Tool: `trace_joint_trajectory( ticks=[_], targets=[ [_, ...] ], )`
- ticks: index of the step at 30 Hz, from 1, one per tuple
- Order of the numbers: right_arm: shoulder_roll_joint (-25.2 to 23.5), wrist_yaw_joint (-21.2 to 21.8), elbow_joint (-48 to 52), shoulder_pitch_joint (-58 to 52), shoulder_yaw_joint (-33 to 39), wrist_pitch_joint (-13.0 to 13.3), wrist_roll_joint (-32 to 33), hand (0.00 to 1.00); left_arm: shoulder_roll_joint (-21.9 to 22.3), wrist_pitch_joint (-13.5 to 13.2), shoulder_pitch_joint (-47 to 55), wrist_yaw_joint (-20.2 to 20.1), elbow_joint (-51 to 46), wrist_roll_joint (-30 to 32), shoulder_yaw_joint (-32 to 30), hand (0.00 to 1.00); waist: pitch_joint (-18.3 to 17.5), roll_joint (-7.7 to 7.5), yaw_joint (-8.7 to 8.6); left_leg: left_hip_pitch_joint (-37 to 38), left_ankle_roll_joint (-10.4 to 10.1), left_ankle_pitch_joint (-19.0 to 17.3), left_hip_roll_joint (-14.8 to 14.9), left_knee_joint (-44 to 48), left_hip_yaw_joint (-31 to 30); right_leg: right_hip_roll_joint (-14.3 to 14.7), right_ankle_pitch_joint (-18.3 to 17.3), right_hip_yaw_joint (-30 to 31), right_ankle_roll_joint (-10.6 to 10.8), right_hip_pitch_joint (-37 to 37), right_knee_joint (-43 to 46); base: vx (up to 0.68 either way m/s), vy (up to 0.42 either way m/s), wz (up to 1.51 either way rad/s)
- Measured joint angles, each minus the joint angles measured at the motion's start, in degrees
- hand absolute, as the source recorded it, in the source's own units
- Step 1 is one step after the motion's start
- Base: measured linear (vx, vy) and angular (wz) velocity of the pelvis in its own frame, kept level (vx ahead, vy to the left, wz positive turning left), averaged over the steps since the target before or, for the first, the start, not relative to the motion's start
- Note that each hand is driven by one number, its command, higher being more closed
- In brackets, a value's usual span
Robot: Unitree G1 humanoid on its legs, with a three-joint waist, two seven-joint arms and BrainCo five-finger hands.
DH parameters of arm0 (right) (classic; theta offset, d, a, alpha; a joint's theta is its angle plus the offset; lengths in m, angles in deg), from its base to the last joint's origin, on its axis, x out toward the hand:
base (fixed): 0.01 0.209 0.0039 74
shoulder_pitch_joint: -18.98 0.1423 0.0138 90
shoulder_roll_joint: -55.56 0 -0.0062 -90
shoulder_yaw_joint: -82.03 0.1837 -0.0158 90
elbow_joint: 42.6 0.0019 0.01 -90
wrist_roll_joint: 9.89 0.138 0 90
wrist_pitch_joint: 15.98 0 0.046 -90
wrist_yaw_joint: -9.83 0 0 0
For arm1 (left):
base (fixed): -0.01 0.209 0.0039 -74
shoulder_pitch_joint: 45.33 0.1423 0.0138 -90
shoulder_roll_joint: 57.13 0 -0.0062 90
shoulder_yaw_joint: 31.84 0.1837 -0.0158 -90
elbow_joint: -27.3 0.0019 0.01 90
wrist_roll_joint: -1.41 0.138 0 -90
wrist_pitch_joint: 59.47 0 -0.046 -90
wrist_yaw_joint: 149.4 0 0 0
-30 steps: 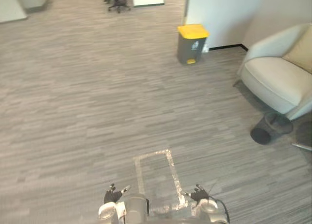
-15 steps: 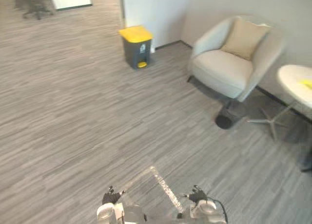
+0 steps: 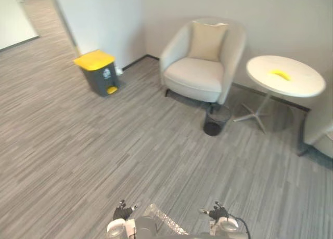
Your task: Organize the slippers on the shoe rack
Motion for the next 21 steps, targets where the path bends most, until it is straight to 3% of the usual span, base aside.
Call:
trace_joint_trajectory(
  ticks=[1, 2, 3, 6, 13, 21],
  targets=[
    [0.0, 0.0, 0.0, 0.0, 0.0, 0.0, 0.0, 0.0, 0.1, -0.1, 0.0, 0.0, 0.1, 0.0, 0.2, 0.0, -0.1, 0.12, 0.01, 0.3, 0.3, 0.8, -0.2, -1.6, -1.3, 0.1, -0.2, 0.7, 0.3, -0.2, 0.4, 0.14, 0.274, -0.96],
    [0.1, 0.0, 0.0, -0.2, 0.1, 0.0, 0.0, 0.0, 0.0, -0.5, 0.1, 0.0, 0.2, -0.2, 0.5, 0.0, -0.2, 0.77, 0.06, 1.1, -2.6, 3.7, -0.3, -2.7, -1.9, 0.4, -0.8, 2.3, 1.4, -0.3, 1.1, 0.17, 0.316, -0.72],
    [-0.4, 0.1, 0.2, -0.9, 0.4, 0.0, 0.0, 0.0, -1.0, -0.9, -0.1, 0.0, 0.9, 0.0, 0.8, 0.0, -0.5, -1.0, 0.15, 2.0, -1.5, 3.4, -0.8, -3.0, 1.3, -0.6, -0.8, 4.6, 2.5, 0.0, 0.8, 0.13, 0.2, -0.8],
    [-1.4, 0.3, 0.1, -1.7, 0.5, 0.0, 0.0, 0.0, -2.6, -0.9, -0.6, 0.0, 2.6, 0.0, 0.8, 0.0, -1.5, -2.65, 0.21, 2.9, 0.4, 2.2, -2.5, -3.0, 5.9, -3.0, -0.6, 8.5, 4.4, 0.0, 0.1, 0.16, 0.265, -0.66],
    [-1.3, 0.5, -0.9, -1.6, 0.8, 0.1, 0.1, 0.0, -3.0, -0.9, -1.6, 0.1, 4.9, 0.0, 0.9, 0.0, -1.7, -3.04, 0.24, 6.3, 2.0, 2.2, -3.5, -6.9, 12.3, -5.0, 0.8, 12.5, 6.5, -0.2, -1.9, 0.06, 0.108, -0.46],
    [-0.7, 0.6, -1.3, -1.3, 0.5, 0.4, 0.1, 0.0, -2.6, -0.9, -1.7, 0.1, 5.7, 0.0, 0.9, 0.0, -2.2, -2.64, 0.18, 8.5, 1.8, 3.4, -2.3, -10.4, 14.1, -4.7, 3.2, 10.0, 6.2, 0.2, -4.6, 0.01, -0.033, -0.15]
  ],
)
